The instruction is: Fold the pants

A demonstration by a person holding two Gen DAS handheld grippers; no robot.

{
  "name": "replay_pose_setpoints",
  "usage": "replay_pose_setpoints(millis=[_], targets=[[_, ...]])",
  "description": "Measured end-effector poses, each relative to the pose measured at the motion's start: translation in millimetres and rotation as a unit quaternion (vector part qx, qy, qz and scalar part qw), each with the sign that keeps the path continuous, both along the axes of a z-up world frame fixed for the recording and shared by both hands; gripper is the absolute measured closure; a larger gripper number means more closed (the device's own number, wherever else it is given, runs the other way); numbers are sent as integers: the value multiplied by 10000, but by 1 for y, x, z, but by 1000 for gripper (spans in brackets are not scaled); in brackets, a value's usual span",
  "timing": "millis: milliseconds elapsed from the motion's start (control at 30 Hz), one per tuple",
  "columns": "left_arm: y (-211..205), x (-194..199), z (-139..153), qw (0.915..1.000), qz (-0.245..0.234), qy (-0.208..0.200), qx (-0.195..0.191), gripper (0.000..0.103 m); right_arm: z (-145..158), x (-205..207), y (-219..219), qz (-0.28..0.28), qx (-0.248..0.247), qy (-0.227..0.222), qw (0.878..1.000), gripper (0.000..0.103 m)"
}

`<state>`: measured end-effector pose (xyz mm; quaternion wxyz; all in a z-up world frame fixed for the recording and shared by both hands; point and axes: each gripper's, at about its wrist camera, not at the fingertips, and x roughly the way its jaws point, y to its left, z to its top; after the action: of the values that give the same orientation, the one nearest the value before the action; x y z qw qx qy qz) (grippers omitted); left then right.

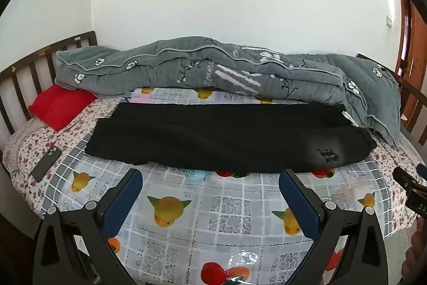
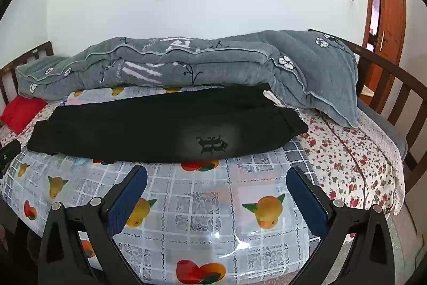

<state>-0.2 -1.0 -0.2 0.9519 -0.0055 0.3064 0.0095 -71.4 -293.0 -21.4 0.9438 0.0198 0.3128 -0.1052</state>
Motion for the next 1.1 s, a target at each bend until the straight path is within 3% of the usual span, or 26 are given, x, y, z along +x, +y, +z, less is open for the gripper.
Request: replay_pose_setpoints(millis=[1100], targets=[[-9, -5, -5, 10000, -71, -64, -24, 0, 2, -10, -2, -56, 130, -45, 9999, 0]])
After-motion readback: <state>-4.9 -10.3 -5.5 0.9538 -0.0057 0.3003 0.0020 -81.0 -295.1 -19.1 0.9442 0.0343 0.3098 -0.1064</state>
